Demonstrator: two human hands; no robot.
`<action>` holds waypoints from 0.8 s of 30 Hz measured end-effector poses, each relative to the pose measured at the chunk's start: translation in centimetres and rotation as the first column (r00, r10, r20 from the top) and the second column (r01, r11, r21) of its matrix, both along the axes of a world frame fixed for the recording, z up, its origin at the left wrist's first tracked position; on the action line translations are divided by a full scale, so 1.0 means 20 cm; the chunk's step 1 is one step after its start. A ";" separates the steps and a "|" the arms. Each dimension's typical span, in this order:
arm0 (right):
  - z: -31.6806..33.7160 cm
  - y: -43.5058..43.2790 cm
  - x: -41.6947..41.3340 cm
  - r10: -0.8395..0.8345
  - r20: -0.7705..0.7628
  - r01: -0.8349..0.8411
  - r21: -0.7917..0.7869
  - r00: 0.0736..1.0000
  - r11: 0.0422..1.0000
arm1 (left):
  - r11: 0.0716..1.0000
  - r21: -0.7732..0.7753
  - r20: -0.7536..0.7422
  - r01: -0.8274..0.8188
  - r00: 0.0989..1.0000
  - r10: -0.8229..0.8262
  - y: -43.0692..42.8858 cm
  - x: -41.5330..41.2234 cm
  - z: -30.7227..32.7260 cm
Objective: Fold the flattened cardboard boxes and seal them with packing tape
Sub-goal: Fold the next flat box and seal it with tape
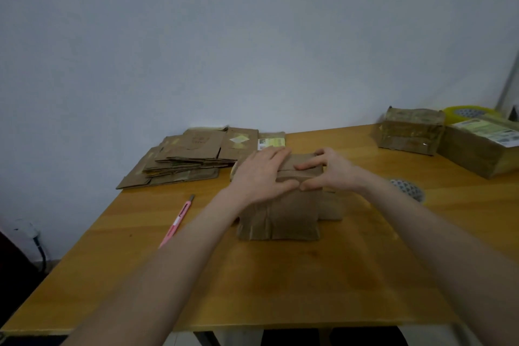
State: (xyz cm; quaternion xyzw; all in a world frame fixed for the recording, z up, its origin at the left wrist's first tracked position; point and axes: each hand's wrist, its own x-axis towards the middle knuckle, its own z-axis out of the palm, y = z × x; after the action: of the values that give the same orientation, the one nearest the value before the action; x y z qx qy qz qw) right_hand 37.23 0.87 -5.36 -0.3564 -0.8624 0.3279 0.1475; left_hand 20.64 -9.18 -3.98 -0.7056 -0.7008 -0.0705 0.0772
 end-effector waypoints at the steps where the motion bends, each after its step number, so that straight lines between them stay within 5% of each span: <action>1: 0.00 0.01 0.01 0.007 0.009 -0.007 0.008 1.000 1.000 | 0.996 -0.084 -0.050 0.009 0.999 -0.013 0.04 0.02 0.00; 4: -0.01 0.04 0.02 -0.002 0.022 0.001 0.037 1.000 0.999 | 0.973 -0.232 -0.071 -0.012 0.997 -0.005 0.13 0.00 -0.04; 8: -0.04 0.04 0.05 0.068 0.015 -0.068 0.055 0.998 0.996 | 0.978 -0.211 -0.088 -0.007 0.996 -0.012 0.14 -0.04 -0.08; 12: 0.02 0.06 0.24 -0.222 -0.204 0.218 -0.042 0.953 0.975 | 0.986 -0.167 -0.077 -0.011 0.997 -0.002 0.14 -0.03 -0.08; 15: 0.04 0.08 0.37 -0.396 0.137 0.363 0.216 0.908 0.907 | 0.986 -0.167 -0.067 -0.028 0.998 0.017 0.14 -0.01 -0.08; 18: 0.00 0.02 0.42 -0.390 0.453 0.320 0.226 0.802 0.920 | 0.983 -0.177 -0.057 -0.043 0.998 0.033 0.13 0.00 -0.08; 24: -0.02 -0.02 0.44 -0.315 0.646 0.211 0.236 0.695 0.949 | 0.979 -0.196 -0.029 -0.054 0.998 0.049 0.09 0.02 -0.06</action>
State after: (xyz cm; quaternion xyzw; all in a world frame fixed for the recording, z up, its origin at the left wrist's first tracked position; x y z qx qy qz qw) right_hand 46.11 0.42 -5.86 -0.5592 -0.8176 0.0884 -0.1050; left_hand 21.08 -7.32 -5.13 -0.6922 -0.7214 0.0098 0.0173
